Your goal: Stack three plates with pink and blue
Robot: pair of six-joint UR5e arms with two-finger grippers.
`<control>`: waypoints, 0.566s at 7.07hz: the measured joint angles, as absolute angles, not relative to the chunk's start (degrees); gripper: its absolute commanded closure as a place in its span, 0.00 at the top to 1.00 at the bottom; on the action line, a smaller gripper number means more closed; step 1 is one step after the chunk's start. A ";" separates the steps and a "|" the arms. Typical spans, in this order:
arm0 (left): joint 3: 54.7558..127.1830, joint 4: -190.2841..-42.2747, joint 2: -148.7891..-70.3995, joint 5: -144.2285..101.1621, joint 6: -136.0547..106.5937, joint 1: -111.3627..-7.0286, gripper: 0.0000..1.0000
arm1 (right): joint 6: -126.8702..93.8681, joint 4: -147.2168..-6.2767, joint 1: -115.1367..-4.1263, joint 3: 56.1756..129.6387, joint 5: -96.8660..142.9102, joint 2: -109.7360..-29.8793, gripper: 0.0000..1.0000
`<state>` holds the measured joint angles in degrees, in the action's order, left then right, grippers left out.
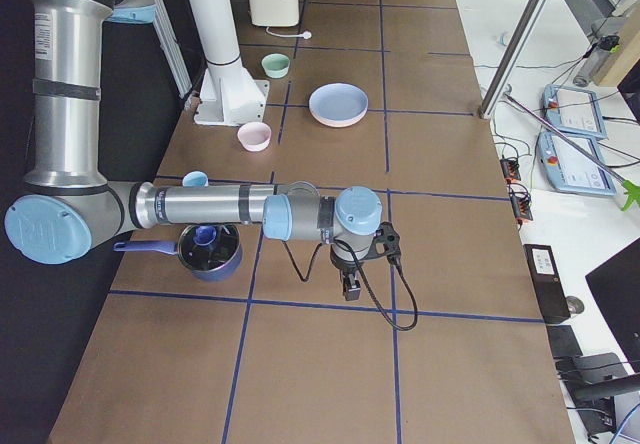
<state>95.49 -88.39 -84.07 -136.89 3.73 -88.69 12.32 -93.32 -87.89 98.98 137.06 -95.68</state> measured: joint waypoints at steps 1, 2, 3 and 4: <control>95.58 -88.49 -83.97 -136.74 3.73 -88.73 1.00 | 12.31 -93.26 -87.89 98.89 137.17 -95.69 1.00; 95.65 -88.57 -83.55 -136.30 3.57 -88.72 1.00 | 12.31 -93.18 -87.89 98.83 137.19 -95.75 1.00; 95.62 -88.69 -82.93 -135.73 3.45 -88.65 1.00 | 12.28 -93.12 -87.89 98.81 137.24 -95.89 1.00; 95.74 -88.72 -82.60 -135.25 3.43 -88.63 1.00 | 12.25 -93.09 -87.89 98.80 137.29 -96.07 1.00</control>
<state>95.74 -88.72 -82.60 -135.25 3.43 -88.63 12.25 -93.09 -87.89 98.80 137.29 -96.07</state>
